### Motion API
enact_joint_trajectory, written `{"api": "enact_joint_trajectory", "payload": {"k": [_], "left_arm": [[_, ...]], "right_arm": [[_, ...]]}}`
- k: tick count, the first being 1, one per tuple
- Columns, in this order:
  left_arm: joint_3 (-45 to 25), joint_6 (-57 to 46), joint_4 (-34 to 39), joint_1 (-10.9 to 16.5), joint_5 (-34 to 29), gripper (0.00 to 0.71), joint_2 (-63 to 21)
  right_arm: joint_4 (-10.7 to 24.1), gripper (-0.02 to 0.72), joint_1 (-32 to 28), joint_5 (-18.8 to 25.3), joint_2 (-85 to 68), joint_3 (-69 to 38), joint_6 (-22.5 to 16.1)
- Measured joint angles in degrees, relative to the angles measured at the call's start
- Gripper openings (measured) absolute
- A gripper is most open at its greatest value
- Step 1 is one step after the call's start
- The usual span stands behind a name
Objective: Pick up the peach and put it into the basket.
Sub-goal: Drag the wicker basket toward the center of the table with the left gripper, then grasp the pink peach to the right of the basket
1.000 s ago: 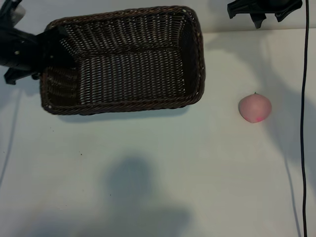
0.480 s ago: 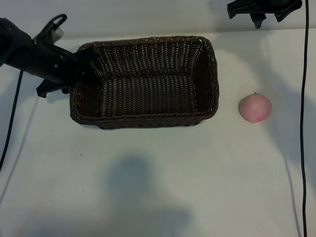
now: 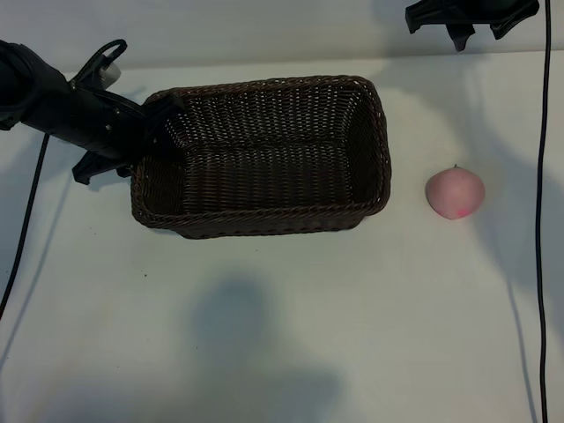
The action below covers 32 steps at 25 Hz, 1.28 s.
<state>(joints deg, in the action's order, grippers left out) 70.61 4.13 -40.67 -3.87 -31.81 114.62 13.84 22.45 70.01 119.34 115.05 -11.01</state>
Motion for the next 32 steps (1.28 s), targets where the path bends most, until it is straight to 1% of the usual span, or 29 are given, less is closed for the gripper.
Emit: {"api": "enact_joint_trajectory", "payload": {"k": [2, 3, 4, 9, 11, 13, 16, 23, 27, 32], "left_arm": [[0.00, 0.00, -0.26, 0.00, 0.00, 0.281, 0.03], [0.00, 0.00, -0.59, 0.00, 0.00, 0.306, 0.03], [0.00, 0.00, -0.99, 0.00, -0.07, 0.335, 0.03], [0.17, 0.06, -1.02, 0.00, -0.07, 0.535, -1.67], [0.56, 0.06, 0.25, 0.00, -0.12, 0.578, -3.09], [0.67, -0.14, 2.25, 0.00, -0.59, 0.593, -5.22], [0.67, -1.36, 5.98, 0.17, -1.76, 0.595, -9.01], [0.82, -2.91, 14.68, 2.10, -7.26, 0.594, -18.76], [0.93, -5.01, 20.57, 2.10, -11.14, 0.594, -21.11], [0.93, -5.40, 22.62, 2.10, -13.18, 0.592, -21.92]], "right_arm": [[0.00, 0.438, 0.00, 0.00, 0.00, 0.00, 0.00], [0.00, 0.438, 0.00, 0.00, 0.00, 0.00, 0.00], [0.00, 0.438, 0.00, 0.00, 0.00, 0.00, 0.00], [0.00, 0.438, 0.00, 0.00, 0.00, 0.00, 0.00], [0.00, 0.438, 0.00, 0.00, 0.00, 0.00, 0.00], [0.00, 0.438, 0.00, 0.00, 0.00, 0.00, -0.05], [0.00, 0.438, 0.00, 0.00, 0.00, 0.00, -0.05], [0.00, 0.438, 0.00, 0.00, 0.00, 0.00, -0.05], [-0.04, 0.438, 0.00, 0.05, 0.00, 0.00, 0.76], [-0.04, 0.438, 0.00, 0.04, 0.00, 0.00, 1.14]]}}
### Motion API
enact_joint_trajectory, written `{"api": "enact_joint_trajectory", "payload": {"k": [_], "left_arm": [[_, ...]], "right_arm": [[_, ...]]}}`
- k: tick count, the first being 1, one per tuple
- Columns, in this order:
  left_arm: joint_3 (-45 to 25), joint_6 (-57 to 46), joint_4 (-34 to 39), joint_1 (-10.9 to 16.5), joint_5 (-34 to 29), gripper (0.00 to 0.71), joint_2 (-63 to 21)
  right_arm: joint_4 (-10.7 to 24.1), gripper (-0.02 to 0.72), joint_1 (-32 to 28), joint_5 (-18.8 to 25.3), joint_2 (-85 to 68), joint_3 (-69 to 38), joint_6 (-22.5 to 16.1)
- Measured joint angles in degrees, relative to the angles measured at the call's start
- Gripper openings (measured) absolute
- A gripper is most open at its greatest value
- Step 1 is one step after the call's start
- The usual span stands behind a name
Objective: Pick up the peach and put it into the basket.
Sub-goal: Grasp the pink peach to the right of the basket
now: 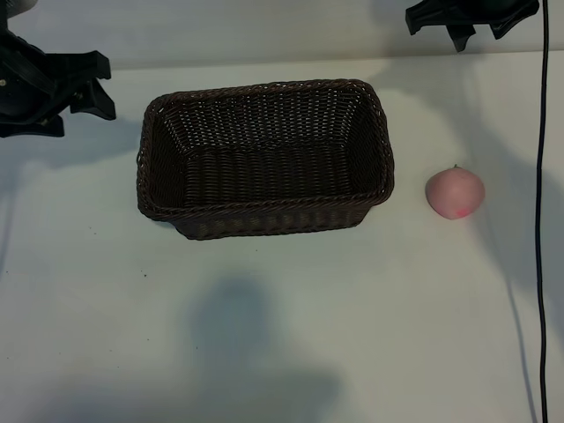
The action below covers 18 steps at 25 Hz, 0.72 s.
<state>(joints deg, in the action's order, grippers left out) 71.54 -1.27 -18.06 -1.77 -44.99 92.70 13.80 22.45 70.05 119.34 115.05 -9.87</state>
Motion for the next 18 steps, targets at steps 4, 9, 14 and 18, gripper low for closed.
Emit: {"api": "enact_joint_trajectory", "payload": {"k": [4, 9, 14, 18], "left_arm": [[0.00, -0.07, 0.07, 0.00, -0.50, 0.592, 0.00], [0.00, -0.07, 0.07, -0.05, -0.56, 0.592, 0.00], [0.00, -0.39, 0.26, -0.05, -1.36, 0.591, 0.00], [0.00, -0.39, 1.44, -0.05, -2.12, 0.591, 0.00]], "right_arm": [[0.00, 0.438, 0.00, 0.00, 0.00, 0.00, 0.07], [-0.88, 0.438, 0.00, 0.00, 0.00, 0.00, -0.05], [-5.09, 0.438, -0.06, -0.05, 0.00, 0.00, -0.05], [-7.06, 0.470, -0.06, -0.05, 0.00, 0.00, -0.05]]}}
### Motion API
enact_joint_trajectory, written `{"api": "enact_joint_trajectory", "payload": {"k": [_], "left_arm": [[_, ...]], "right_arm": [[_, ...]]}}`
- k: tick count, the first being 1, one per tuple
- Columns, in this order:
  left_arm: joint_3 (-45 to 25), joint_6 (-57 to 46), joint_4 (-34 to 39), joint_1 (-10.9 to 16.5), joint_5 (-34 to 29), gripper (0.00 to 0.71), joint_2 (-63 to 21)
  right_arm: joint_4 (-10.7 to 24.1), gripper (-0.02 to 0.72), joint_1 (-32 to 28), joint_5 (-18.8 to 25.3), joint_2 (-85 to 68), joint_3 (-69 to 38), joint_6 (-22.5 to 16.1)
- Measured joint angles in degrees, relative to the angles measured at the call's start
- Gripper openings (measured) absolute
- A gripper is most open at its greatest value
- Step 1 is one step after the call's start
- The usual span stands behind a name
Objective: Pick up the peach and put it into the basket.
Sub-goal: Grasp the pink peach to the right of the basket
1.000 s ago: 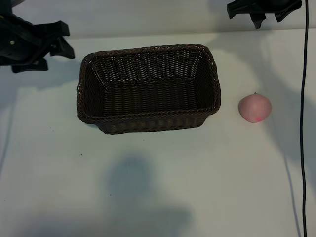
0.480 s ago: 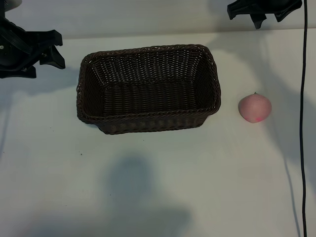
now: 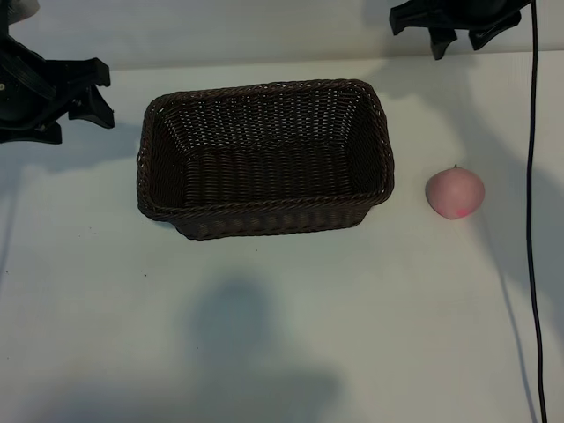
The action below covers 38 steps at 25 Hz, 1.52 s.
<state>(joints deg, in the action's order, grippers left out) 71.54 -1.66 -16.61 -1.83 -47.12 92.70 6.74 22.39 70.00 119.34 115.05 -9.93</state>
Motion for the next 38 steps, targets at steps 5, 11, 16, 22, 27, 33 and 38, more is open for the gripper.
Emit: {"api": "enact_joint_trajectory", "payload": {"k": [5, 11, 16, 22, 27, 33, 38], "left_arm": [[0.00, 0.67, 0.22, 0.00, -0.86, 0.591, 0.00], [0.00, 1.29, 0.27, 0.00, -0.86, 0.591, 0.00], [0.00, 1.34, 0.27, 0.00, -0.86, 0.591, 0.00], [0.00, 1.34, 0.27, 0.00, -0.86, 0.591, 0.00], [0.00, 1.66, 0.27, 0.00, -0.86, 0.591, 0.00], [0.00, 1.66, 0.27, 0.00, -0.86, 0.591, 0.00], [0.00, 1.34, 0.27, 0.00, -0.80, 0.591, 0.00]], "right_arm": [[0.00, 0.513, 0.00, -0.15, -0.01, -0.47, 0.12], [0.05, 0.518, 0.00, -0.23, -0.20, -7.60, 0.12], [0.05, 0.520, 0.00, -1.74, -0.14, -13.62, 0.07], [-3.36, 0.520, -1.88, -7.26, -0.20, -19.80, 0.18], [-3.93, 0.520, -3.04, -12.43, -0.20, -26.96, 0.37], [-4.30, 0.499, -3.81, -17.30, -0.20, -32.52, 0.37], [-5.12, 0.209, -3.81, -18.42, -0.20, -33.71, 0.37]]}}
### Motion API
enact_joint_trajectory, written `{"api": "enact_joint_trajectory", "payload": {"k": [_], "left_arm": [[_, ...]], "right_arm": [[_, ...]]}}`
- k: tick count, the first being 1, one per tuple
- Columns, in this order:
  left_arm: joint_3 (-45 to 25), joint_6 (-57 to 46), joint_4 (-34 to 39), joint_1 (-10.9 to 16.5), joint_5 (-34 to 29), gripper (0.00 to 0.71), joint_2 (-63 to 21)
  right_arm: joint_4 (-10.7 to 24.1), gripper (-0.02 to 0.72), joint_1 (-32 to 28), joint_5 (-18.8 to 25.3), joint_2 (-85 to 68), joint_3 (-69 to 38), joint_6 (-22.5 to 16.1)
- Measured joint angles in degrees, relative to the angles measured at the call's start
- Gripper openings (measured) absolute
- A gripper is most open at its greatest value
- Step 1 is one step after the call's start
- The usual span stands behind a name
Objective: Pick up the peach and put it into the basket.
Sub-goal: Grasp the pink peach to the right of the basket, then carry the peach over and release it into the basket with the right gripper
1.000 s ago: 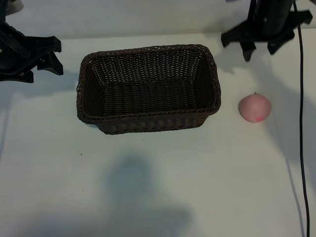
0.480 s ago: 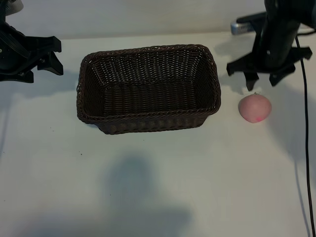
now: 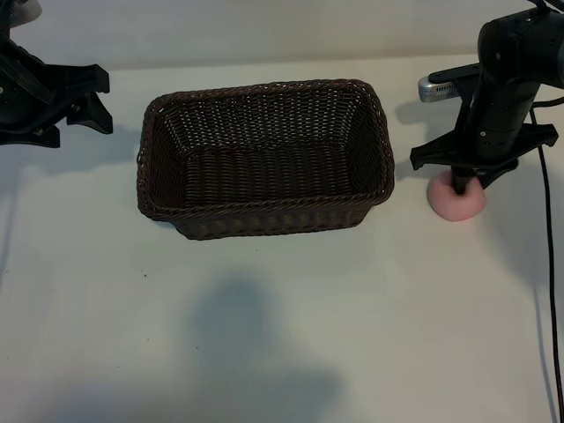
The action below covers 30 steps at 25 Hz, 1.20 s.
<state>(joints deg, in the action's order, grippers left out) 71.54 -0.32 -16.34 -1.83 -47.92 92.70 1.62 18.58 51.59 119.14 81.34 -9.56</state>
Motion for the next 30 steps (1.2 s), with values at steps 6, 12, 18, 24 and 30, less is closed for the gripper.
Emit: {"api": "enact_joint_trajectory", "payload": {"k": [6, 12, 18, 24, 30], "left_arm": [[0.00, 0.32, 0.00, 0.00, 0.00, 0.591, 0.00], [0.00, 0.32, 0.00, 0.00, 0.00, 0.591, 0.00], [0.00, 0.32, 0.00, 0.00, 0.00, 0.591, 0.00], [0.00, 0.32, 0.00, 0.00, 0.00, 0.591, 0.00], [0.00, 0.32, 0.00, 0.00, 0.00, 0.591, 0.00]], "right_arm": [[-0.71, 0.043, 0.00, 0.00, -0.30, 0.00, 0.00], [-1.00, 0.043, 0.00, 1.28, -3.87, 0.38, 1.08], [-0.43, 0.043, -0.11, 8.19, -8.45, 9.53, 1.63], [-0.43, 0.043, -0.11, 13.42, -8.64, 17.71, 2.14], [-2.74, 0.043, 0.16, 14.50, -8.64, 19.56, 2.38]]}}
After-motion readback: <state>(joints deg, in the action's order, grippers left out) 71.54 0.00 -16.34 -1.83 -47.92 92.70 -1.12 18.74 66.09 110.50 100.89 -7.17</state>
